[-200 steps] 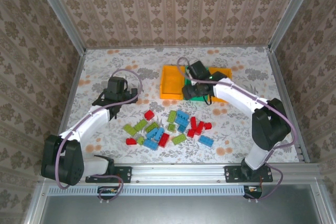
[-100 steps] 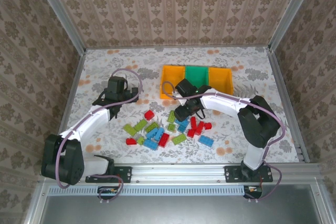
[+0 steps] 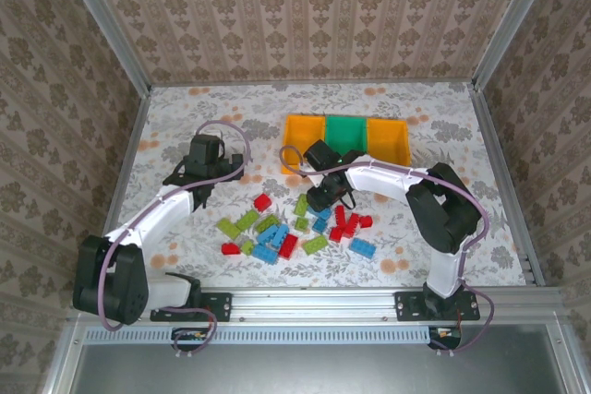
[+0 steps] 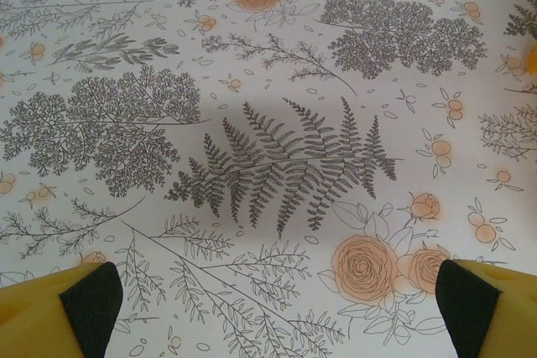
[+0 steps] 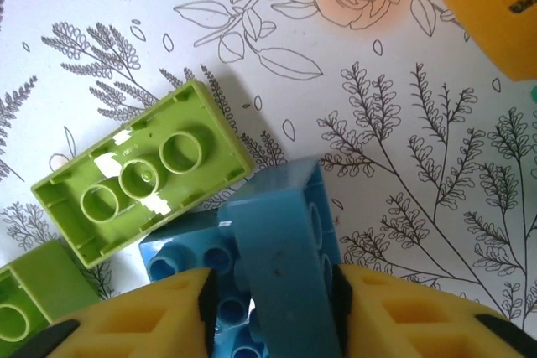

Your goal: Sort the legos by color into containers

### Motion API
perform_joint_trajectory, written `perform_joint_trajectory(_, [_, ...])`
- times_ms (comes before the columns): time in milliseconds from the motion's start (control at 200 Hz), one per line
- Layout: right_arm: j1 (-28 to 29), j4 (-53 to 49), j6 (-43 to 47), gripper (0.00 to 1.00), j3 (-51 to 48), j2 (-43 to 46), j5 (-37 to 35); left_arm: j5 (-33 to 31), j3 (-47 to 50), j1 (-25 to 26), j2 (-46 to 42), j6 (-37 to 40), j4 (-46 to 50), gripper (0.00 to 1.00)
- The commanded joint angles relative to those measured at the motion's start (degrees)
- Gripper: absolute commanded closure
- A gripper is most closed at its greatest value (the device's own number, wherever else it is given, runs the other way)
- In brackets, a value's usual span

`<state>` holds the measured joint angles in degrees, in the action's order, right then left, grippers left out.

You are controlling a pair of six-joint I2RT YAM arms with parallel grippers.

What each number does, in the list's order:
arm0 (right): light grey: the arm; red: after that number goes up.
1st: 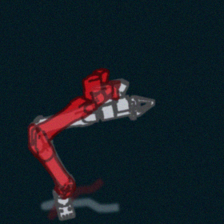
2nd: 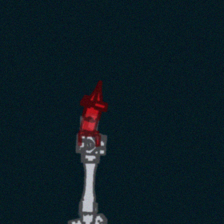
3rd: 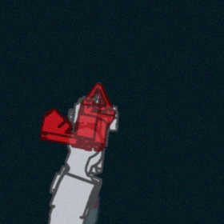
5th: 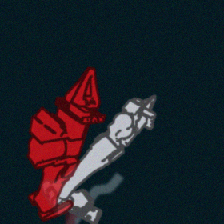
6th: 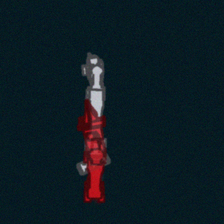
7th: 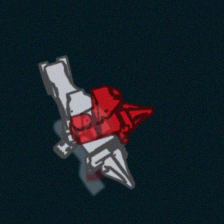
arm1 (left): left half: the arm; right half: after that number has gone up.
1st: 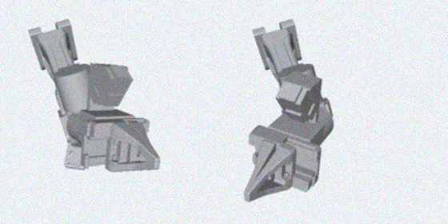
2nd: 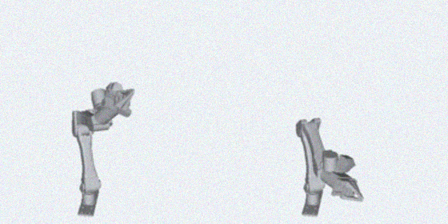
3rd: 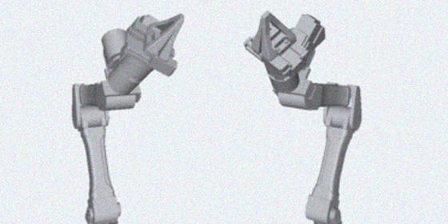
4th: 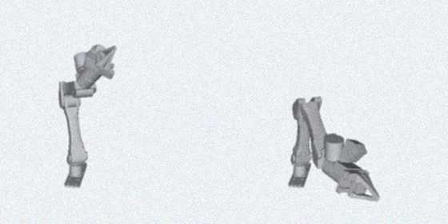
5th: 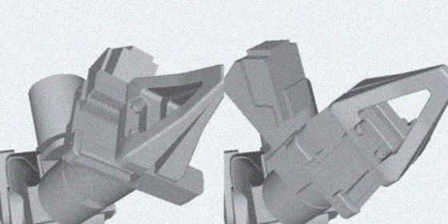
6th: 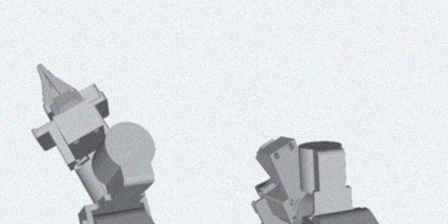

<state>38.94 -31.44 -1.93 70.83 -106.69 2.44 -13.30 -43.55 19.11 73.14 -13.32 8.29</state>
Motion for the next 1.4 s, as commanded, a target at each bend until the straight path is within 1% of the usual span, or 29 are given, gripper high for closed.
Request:
perform_joint_trajectory(0, [-0.18,-0.31,-0.09,0.65,-0.08,-1.01,-0.59,0.38,-0.18,0.13,0.50,-0.66,0.10,0.00])
perform_joint_trajectory(140, [-0.90,0.35,-0.99,0.72,-1.14,0.94,0.43,0.71,-0.44,0.13,0.83,-1.00,0.06,0.00])
perform_joint_trajectory(250, [-1.93,0.33,-2.13,0.73,-1.51,3.14,2.23,1.06,-0.82,0.22,1.20,-1.09,0.05,0.00])
perform_joint_trajectory(285, [-2.18,2.05,-2.41,0.74,-1.57,3.86,2.80,1.12,-0.96,0.18,1.34,-1.14,0.10,0.00])
perform_joint_trajectory(445, [-3.90,2.50,-4.35,0.74,-1.05,7.00,3.33,1.68,-1.38,0.47,1.78,-1.27,0.23,0.00])
perform_joint_trajectory(610, [-8.06,5.36,-8.44,0.74,-1.00,10.56,4.67,1.92,-1.70,0.96,1.91,-1.09,0.24,0.00])
perform_joint_trajectory(775, [-13.57,9.12,-15.60,0.74,-1.15,11.86,4.11,3.52,-2.27,2.68,2.69,0.54,-0.08,0.00])
perform_joint_trajectory(885, [-15.76,8.54,-18.93,0.75,1.14,9.61,1.36,5.37,-2.88,4.67,3.66,3.47,-0.64,0.00])
perform_joint_trajectory(970, [-16.20,4.92,-19.88,0.75,5.30,6.07,-1.47,7.03,-3.27,6.60,4.24,6.40,-1.56,0.00])
perform_joint_trajectory(1020, [-16.31,2.82,-20.27,0.75,8.08,3.67,-3.23,7.37,-3.44,6.64,4.52,7.59,-1.86,0.00])
perform_joint_trajectory(1035, [-16.34,2.20,-20.39,0.75,8.85,2.99,-3.77,7.33,-3.53,8.29,4.66,7.83,-1.88,0.00])
perform_joint_trajectory(1065, [-16.34,1.08,-20.58,0.74,10.28,1.61,-4.73,7.50,-3.58,8.78,4.83,8.31,-1.87,0.00])
perform_joint_trajectory(1200, [-16.41,-3.37,-21.27,0.71,15.77,-2.94,-8.31,7.65,-4.47,9.80,5.68,8.91,0.06,0.00])
perform_joint_trajectory(1395, [-16.40,-5.23,-21.45,0.64,19.31,-6.19,-9.33,8.75,-3.97,11.14,5.39,7.95,3.82,0.00])
